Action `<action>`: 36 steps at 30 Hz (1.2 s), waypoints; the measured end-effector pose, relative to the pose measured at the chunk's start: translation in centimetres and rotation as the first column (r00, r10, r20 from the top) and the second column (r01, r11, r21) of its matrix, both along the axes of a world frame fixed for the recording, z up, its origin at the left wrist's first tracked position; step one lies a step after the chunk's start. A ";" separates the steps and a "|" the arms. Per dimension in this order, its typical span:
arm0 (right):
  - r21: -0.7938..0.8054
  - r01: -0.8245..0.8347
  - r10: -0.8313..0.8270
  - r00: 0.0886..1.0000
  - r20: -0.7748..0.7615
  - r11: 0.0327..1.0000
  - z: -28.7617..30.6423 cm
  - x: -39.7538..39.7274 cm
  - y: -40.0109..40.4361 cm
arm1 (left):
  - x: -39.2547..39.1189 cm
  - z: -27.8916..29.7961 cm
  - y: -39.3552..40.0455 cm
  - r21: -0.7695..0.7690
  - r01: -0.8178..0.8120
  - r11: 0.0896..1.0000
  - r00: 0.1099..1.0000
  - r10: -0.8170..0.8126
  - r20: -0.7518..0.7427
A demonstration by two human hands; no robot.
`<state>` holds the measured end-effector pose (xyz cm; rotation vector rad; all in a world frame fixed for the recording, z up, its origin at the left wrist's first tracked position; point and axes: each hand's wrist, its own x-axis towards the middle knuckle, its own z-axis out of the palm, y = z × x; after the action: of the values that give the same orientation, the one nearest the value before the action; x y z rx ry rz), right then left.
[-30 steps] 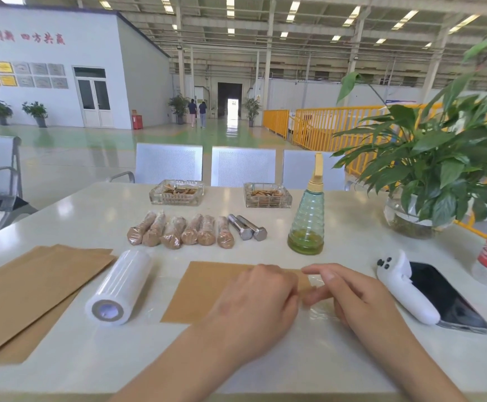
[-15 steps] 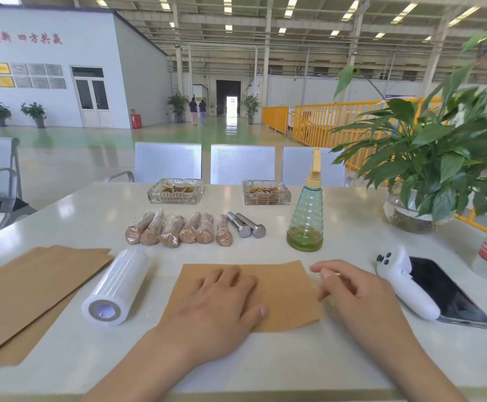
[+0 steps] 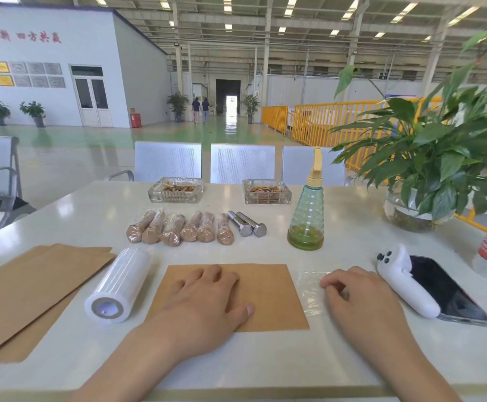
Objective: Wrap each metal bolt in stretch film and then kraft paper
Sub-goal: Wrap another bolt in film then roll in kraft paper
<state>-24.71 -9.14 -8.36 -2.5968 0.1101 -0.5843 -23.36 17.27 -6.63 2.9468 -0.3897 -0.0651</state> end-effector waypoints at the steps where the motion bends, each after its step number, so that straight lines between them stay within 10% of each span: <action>1: -0.003 -0.004 0.004 1.000 0.007 1.000 -0.1 0.0 0.0 | 0.0 0.0 0.0 0.007 -0.003 1.000 1.000 0.003 0.003; 12: -0.082 -0.270 0.278 0.954 0.112 0.959 -0.4 0.0 0.2 | 0.2 1.4 -0.6 0.026 -0.005 1.000 1.000 0.005 0.003; 19: -0.185 -0.432 0.448 0.893 0.052 0.883 -0.5 0.4 0.9 | 5.6 4.1 -3.2 -0.152 -0.004 0.988 0.926 0.061 0.374; 36: -0.202 -0.453 0.463 0.886 0.004 0.869 -0.1 0.3 1.0 | 12.9 2.1 -4.4 0.093 -0.084 0.992 0.967 0.059 0.249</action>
<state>-24.46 -8.17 -8.42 -2.6521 -0.5984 -0.5027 -10.44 12.88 -4.57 3.0761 -0.3200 0.3021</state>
